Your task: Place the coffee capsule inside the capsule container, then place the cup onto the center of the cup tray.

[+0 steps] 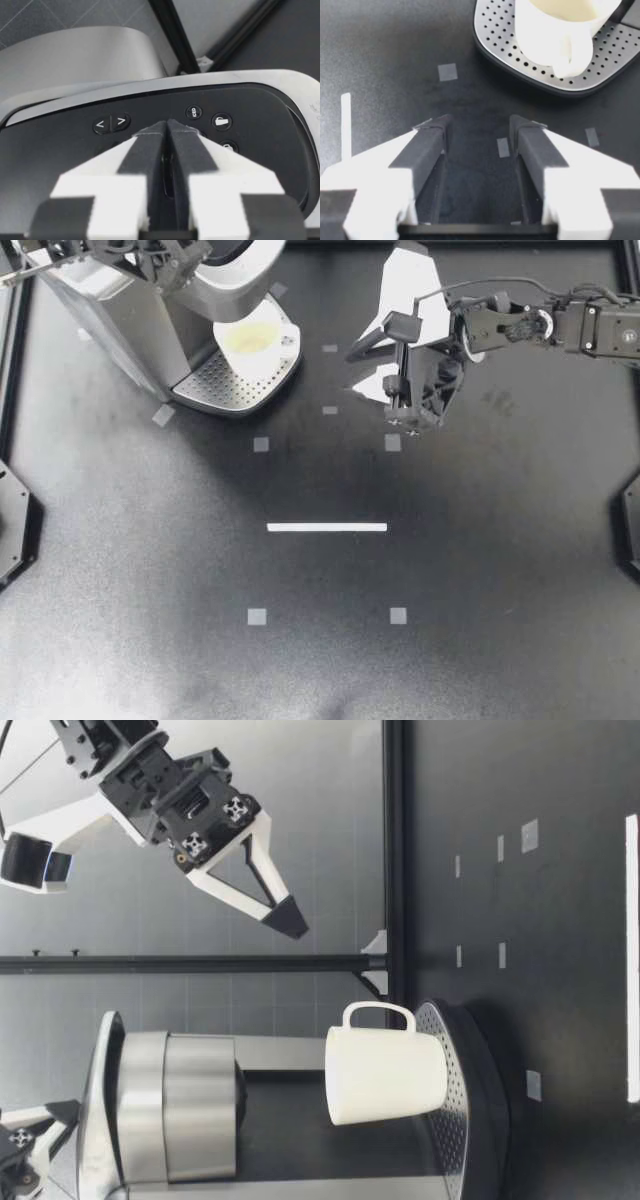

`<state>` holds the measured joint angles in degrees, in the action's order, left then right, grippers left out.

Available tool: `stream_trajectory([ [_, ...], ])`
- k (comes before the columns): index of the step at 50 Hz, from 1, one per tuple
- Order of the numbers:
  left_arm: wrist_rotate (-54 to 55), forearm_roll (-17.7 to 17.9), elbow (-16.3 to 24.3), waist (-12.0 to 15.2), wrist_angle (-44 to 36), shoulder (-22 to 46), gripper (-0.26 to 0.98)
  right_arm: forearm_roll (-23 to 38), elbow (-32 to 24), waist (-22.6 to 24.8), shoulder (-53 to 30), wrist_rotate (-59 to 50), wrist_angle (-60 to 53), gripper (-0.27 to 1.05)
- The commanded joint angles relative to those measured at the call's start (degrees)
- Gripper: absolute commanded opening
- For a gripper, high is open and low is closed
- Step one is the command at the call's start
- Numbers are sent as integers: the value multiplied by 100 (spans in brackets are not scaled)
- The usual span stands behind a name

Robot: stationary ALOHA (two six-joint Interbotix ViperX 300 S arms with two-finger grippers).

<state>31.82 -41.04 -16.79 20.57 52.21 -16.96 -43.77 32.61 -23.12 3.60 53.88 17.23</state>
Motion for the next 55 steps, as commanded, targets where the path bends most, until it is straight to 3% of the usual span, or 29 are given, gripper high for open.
stream_trajectory([
  [1, -53, 44, -18, 62, 132, 132, 13, -9, -53, -9, 193, 9, -44, 48],
  [23, -229, 35, 264, 62, -483, -167, 13, -9, -18, 0, 211, -9, -44, 49],
  [39, -475, 105, 571, -167, -334, 88, 13, -9, -18, -9, 220, 0, -88, 48],
  [55, -466, 149, 536, -237, -149, 211, 13, 0, 0, 0, 220, 18, -97, 48],
])
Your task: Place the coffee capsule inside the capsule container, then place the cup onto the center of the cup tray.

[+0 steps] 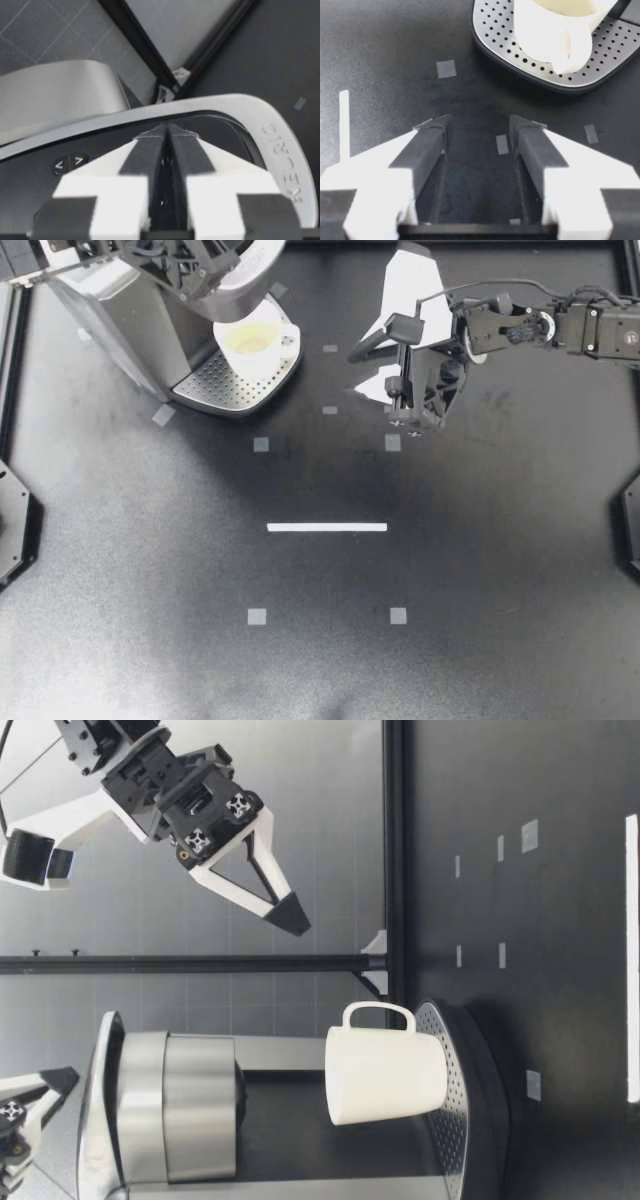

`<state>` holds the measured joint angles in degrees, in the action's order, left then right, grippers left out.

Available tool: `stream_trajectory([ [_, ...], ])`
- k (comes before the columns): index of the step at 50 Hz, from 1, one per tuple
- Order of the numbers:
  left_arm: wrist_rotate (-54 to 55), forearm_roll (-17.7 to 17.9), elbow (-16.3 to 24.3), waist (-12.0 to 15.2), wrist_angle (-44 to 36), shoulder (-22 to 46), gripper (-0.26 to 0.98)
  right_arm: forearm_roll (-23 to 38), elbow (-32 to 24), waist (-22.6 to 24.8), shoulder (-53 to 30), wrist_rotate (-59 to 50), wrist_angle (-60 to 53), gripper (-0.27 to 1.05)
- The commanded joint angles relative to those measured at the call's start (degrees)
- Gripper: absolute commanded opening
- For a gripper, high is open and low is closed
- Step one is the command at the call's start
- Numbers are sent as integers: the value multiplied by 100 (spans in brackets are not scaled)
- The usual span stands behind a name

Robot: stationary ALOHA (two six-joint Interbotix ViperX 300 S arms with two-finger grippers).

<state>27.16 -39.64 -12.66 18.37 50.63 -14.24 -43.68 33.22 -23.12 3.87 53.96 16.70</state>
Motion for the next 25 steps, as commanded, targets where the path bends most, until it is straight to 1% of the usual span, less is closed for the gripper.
stream_trajectory([
  [1, 0, 9, 132, -18, 18, -62, 13, 0, -62, -9, 193, 9, -44, 48],
  [25, 0, 158, 26, -18, 62, -35, 13, 0, -9, -9, 193, 9, -149, 49],
])
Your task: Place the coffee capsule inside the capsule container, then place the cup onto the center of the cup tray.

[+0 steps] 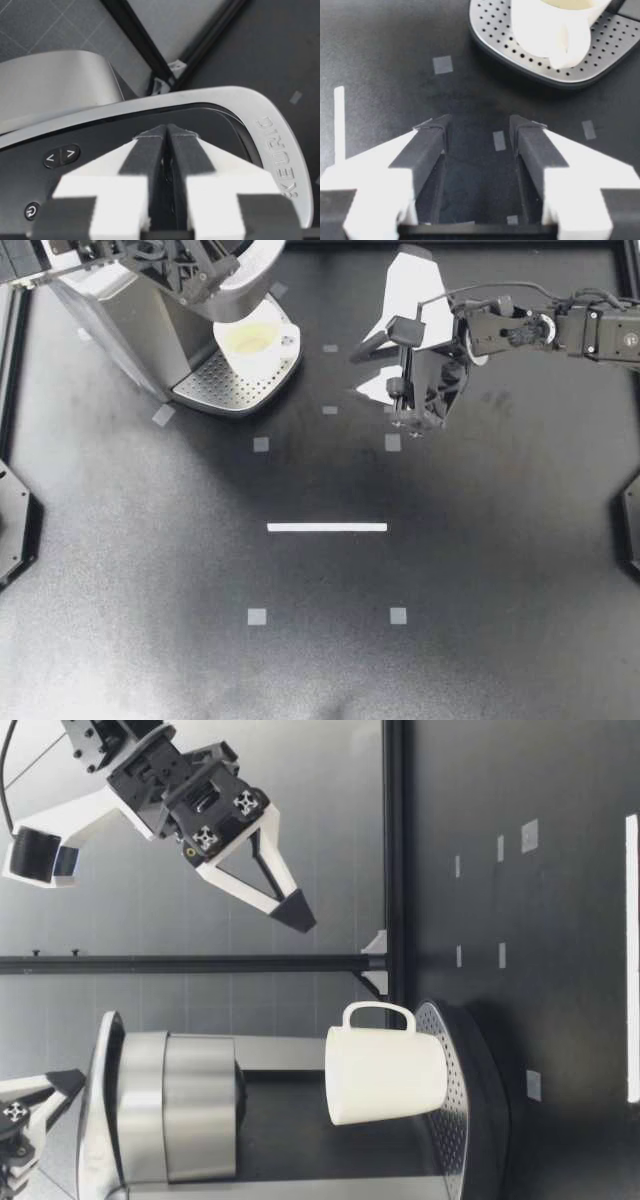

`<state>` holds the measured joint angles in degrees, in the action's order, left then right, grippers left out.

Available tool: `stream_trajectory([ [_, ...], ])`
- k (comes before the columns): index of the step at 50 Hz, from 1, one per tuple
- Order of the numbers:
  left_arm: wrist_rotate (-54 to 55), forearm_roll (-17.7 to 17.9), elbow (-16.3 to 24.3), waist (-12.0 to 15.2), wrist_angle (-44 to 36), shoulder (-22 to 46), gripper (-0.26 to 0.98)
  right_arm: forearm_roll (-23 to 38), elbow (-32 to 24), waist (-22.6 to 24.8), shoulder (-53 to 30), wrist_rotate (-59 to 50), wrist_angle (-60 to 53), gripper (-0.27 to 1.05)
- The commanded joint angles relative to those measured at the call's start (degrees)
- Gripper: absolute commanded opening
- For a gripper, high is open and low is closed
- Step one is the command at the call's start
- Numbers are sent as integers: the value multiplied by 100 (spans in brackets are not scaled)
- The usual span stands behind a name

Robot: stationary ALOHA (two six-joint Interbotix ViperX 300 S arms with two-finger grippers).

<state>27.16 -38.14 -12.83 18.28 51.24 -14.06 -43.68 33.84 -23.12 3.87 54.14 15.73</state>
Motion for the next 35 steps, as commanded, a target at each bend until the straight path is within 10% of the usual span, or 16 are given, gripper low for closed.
stream_trajectory([
  [1, 0, 18, 26, -9, 9, -53, 13, 0, -70, -9, 193, -9, -53, 48],
  [35, -149, 114, 105, -9, 255, 167, 13, 0, -53, 0, 246, -9, -62, 49],
])
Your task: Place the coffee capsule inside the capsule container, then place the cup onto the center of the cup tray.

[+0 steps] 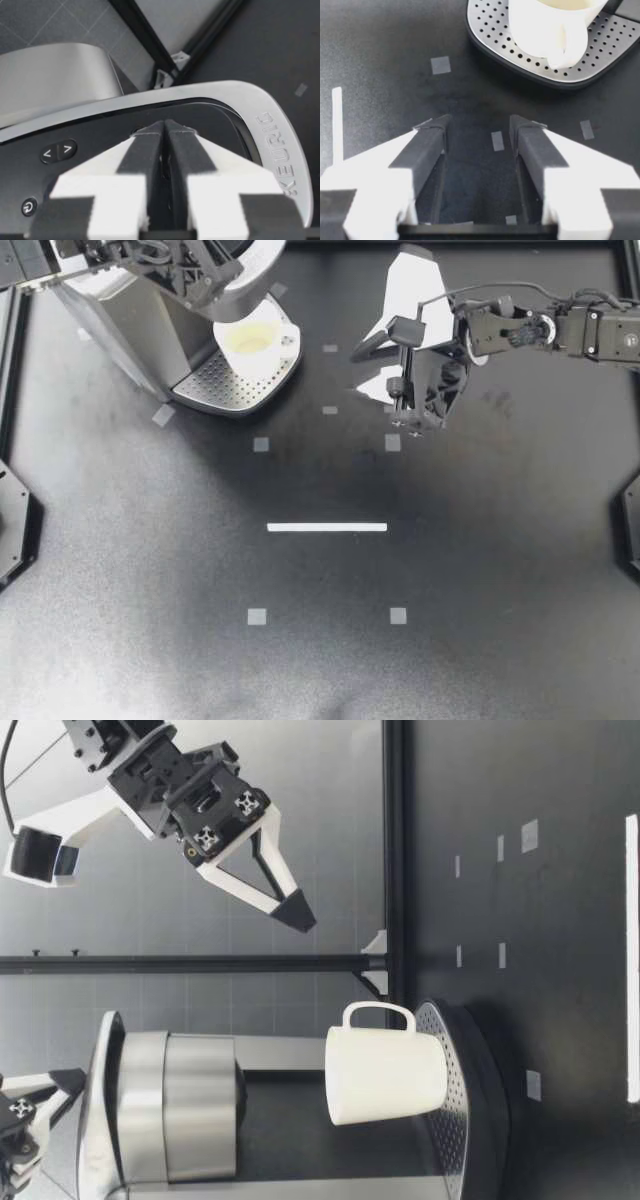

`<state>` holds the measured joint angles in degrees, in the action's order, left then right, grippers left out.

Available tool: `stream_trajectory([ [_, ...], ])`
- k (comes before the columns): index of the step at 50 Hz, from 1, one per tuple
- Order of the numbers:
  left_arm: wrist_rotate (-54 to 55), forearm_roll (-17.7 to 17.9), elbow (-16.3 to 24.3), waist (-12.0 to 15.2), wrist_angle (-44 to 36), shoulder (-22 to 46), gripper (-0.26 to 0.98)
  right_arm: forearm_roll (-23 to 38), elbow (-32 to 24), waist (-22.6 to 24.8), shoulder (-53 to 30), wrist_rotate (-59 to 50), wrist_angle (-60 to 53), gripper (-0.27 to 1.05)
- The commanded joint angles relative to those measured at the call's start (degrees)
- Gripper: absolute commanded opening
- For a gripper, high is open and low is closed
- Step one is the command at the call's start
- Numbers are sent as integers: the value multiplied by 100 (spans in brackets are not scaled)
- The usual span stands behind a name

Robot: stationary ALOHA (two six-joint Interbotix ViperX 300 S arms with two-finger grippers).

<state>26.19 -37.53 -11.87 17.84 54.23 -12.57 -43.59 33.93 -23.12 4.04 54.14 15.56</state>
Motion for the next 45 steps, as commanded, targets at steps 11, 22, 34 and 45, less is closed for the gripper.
stream_trajectory([
  [11, -88, 44, -149, 35, -1090, -422, 13, -9, -44, -9, 492, -9, -44, 48],
  [22, -44, 53, -940, -202, -2812, -1011, 13, -97, 123, 114, 905, -88, -149, 49],
  [34, -9, 53, -1793, -580, -4131, -1450, 13, -272, 580, 773, 1354, -158, -1257, 48],
  [45, 229, 70, -2531, -589, -5177, -1670, 13, -431, 976, 1266, 1600, -360, -2162, 48],
])
